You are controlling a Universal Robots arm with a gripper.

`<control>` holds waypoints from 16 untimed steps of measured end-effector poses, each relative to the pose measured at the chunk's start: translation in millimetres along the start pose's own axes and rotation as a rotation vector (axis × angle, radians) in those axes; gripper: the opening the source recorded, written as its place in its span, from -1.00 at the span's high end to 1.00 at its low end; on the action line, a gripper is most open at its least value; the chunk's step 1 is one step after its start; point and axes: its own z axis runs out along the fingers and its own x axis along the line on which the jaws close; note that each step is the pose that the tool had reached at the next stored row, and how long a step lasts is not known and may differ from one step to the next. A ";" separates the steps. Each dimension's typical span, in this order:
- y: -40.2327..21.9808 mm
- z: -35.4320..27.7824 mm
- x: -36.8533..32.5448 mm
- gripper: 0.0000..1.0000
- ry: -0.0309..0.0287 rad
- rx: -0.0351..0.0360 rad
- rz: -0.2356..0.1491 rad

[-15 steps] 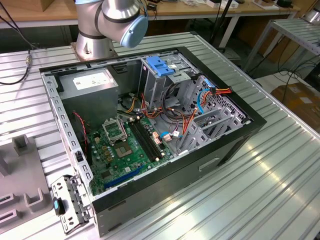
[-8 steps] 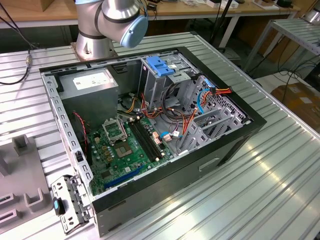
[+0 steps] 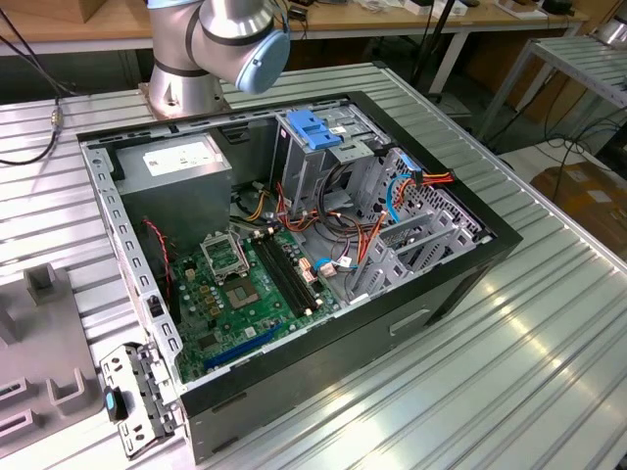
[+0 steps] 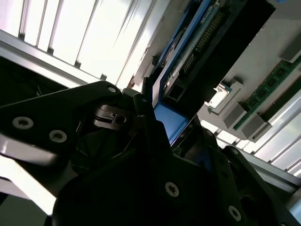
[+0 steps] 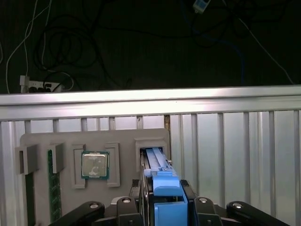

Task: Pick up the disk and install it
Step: 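Pick up the disk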

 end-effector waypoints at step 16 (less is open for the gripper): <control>0.0 -3.3 -0.1 0.25 -0.0001 -0.0003 0.000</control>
